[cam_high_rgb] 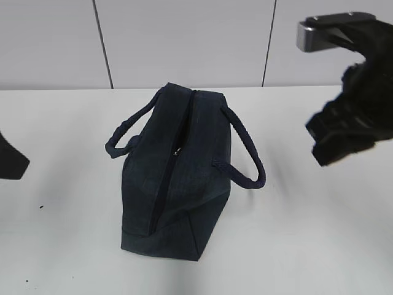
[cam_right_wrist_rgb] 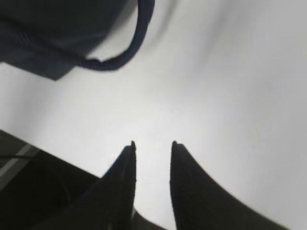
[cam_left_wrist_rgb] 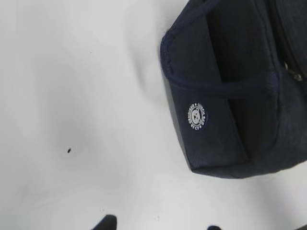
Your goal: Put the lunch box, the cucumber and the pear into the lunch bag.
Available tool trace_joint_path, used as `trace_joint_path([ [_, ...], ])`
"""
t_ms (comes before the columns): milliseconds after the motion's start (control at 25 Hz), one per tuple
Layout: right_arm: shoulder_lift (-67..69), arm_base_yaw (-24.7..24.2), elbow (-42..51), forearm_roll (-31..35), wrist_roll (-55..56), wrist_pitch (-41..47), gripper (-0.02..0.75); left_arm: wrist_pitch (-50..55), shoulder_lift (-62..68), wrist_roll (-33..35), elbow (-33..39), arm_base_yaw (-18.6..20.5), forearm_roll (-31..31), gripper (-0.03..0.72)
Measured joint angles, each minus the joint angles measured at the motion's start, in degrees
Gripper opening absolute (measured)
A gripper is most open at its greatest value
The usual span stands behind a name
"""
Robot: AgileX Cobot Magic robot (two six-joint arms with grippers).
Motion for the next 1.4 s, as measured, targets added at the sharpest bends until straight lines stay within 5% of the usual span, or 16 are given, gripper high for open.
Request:
trace_joint_path([
  [600,-42.55,0.00,32.35,-6.41,1.13,0.44,0.205,9.19,-39.09,-5.60,17.21,0.00,0.95,0.343],
  [1160,-76.15,0.00,35.77,-7.46,1.13,2.84,0.205,12.90,-60.39,-5.80,18.58,0.00,6.52,0.328],
  [1400,-78.64,0.00,35.77,-7.07,1.13,3.22,0.205,9.33,-60.59,-5.75,20.46,0.00,5.88,0.326],
])
